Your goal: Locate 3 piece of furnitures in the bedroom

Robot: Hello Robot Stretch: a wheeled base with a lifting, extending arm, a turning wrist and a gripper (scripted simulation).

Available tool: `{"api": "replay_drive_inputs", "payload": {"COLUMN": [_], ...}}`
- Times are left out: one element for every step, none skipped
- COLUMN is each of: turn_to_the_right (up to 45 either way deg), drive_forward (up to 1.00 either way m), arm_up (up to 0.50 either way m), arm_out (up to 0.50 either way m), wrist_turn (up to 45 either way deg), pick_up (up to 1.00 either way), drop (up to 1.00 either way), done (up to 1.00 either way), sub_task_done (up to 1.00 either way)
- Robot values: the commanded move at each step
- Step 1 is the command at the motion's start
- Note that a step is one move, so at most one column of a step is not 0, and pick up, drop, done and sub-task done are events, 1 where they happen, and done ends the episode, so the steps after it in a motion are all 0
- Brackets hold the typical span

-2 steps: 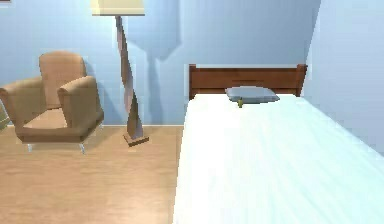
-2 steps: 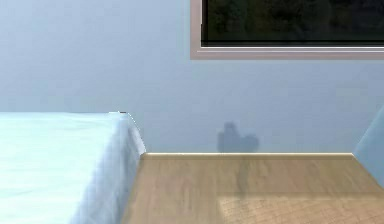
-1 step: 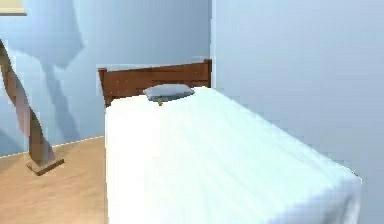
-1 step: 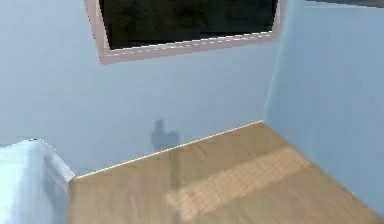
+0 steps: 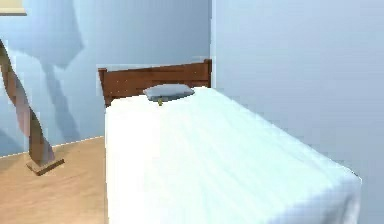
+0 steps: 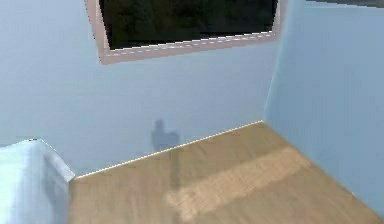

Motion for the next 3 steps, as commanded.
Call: {"api": "replay_drive_inputs", "payload": {"turn_to_the_right": [-45.0, -45.0, -45.0], "drive_forward": [0.00, 0.00, 0.00], "arm_up": [0.00, 0.00, 0.00], "arm_out": [0.00, 0.00, 0.00], "wrist_turn": [0.0, 0.0, 0.0], "pick_up": [0.00, 0.00, 0.00], "drop": [0.00, 0.00, 0.00], "done": [0.00, 0.00, 0.00], "sub_task_done": [0.00, 0.00, 0.00]}}
